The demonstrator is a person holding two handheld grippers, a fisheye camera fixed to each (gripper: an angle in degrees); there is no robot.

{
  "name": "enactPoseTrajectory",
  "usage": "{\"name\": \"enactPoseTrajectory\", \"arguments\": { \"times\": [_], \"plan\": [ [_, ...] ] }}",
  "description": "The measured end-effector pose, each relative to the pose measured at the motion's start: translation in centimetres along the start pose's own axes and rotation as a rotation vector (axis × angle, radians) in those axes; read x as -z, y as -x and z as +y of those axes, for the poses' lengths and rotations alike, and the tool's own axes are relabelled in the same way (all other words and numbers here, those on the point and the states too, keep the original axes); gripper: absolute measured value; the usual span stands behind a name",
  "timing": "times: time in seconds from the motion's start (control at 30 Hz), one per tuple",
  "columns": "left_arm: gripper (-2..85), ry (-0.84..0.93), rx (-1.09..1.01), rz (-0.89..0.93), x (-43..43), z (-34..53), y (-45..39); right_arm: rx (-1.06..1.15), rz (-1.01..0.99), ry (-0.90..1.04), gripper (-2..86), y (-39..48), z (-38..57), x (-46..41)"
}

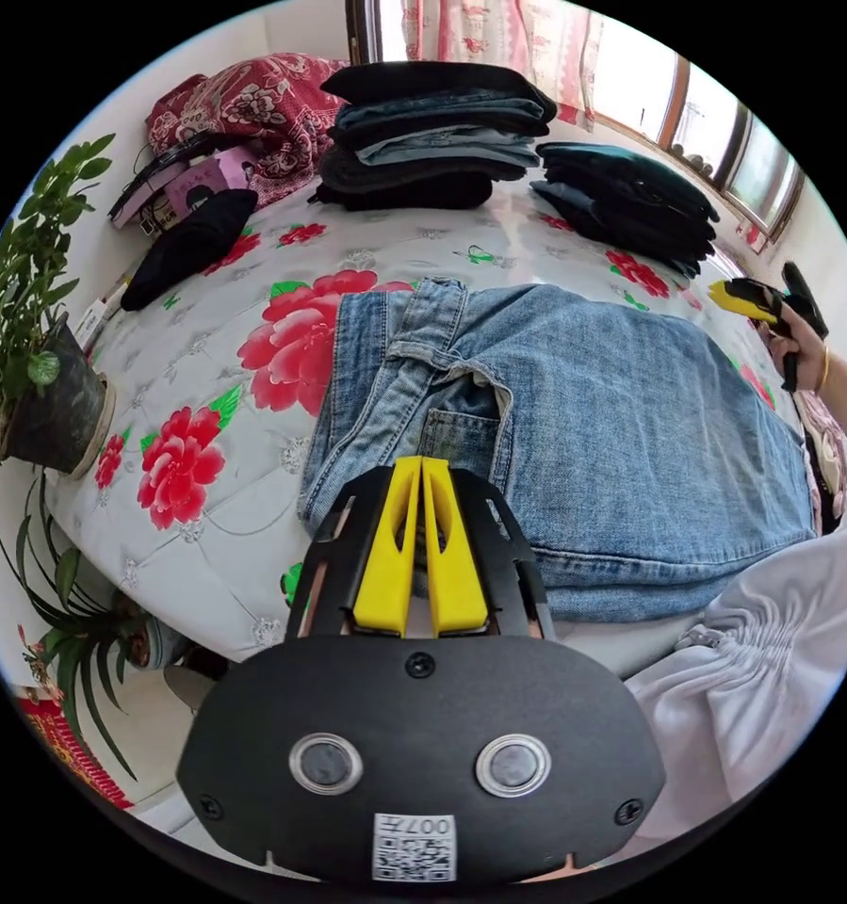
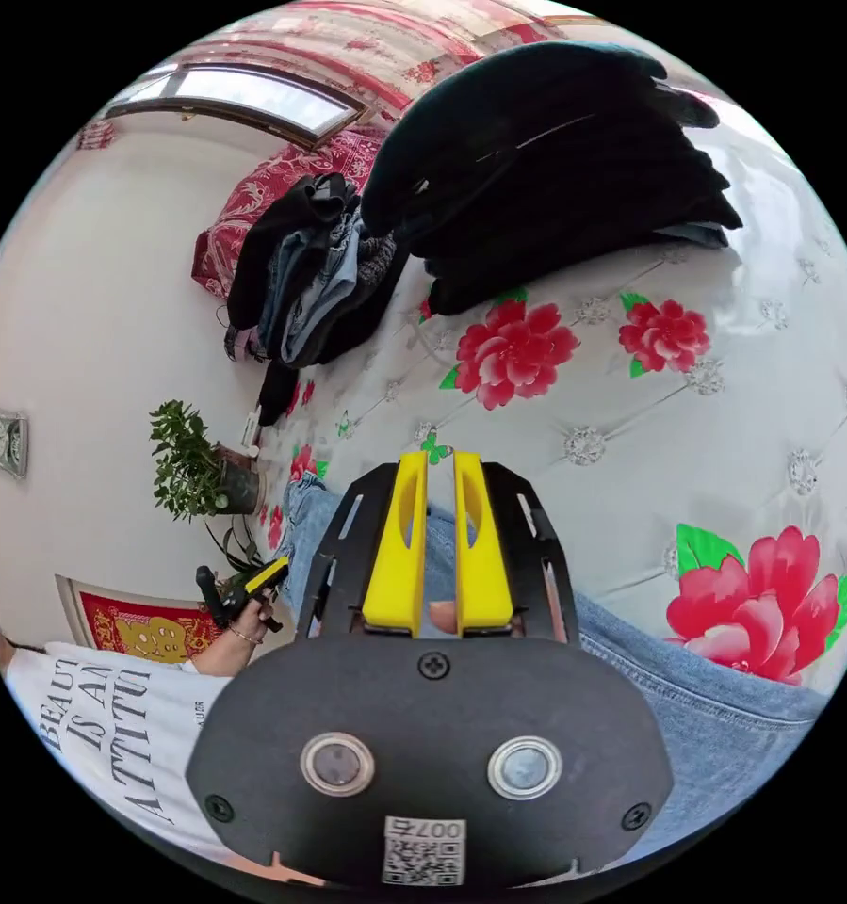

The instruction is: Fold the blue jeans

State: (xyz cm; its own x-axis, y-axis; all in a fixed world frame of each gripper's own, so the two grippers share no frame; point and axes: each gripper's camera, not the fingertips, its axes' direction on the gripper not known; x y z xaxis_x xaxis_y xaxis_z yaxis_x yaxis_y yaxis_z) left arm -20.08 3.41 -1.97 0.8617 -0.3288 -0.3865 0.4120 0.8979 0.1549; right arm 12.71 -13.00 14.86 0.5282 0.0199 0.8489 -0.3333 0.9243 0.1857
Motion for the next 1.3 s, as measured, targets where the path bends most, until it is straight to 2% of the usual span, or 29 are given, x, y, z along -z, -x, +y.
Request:
{"name": "enactPoseTrajectory", "arguments": {
  "times": [0.1,0.2,0.27,0.37,0.47,0.57,0.67,0.87,1.03,1.3],
  "plan": [
    [-0.9,-0.018,0.101,0.054,2.0,0.5,2.2,-0.064,0.047,-0.073,4.4,-2.4,8.0,8.0],
    [-0.8,-0.062,0.167,0.122,4.6,2.0,3.9,-0.223,0.15,-0.211,5.9,-6.2,18.7,17.1],
    [-0.3,-0.087,0.245,0.182,6.4,3.6,5.7,-0.442,0.227,-0.438,7.1,-9.4,29.0,25.2],
    [1.7,-0.121,0.391,0.284,7.8,5.6,8.8,-0.726,0.318,-0.714,8.7,-11.9,41.5,32.7],
    [4.7,-0.136,0.533,0.389,7.8,7.0,12.0,-0.86,0.223,-0.82,10.2,-14.2,49.0,35.1],
    [5.8,-0.144,0.644,0.447,7.8,8.0,14.7,-0.898,0.135,-0.874,11.6,-15.2,51.4,34.8],
    [6.7,-0.162,0.704,0.484,8.3,9.1,17.1,-0.904,0.145,-0.846,12.7,-15.2,50.7,33.7],
    [7.4,-0.177,0.753,0.481,9.5,10.9,21.5,-0.986,0.267,-0.911,12.9,-11.9,49.7,32.8],
    [7.9,-0.216,0.795,0.495,10.0,12.1,25.0,-0.959,0.379,-0.832,12.3,-8.6,47.5,31.5],
    [8.8,-0.254,0.891,0.566,8.5,13.9,28.4,-0.948,0.343,-0.813,10.5,-4.5,46.0,28.0]
  ]
}}
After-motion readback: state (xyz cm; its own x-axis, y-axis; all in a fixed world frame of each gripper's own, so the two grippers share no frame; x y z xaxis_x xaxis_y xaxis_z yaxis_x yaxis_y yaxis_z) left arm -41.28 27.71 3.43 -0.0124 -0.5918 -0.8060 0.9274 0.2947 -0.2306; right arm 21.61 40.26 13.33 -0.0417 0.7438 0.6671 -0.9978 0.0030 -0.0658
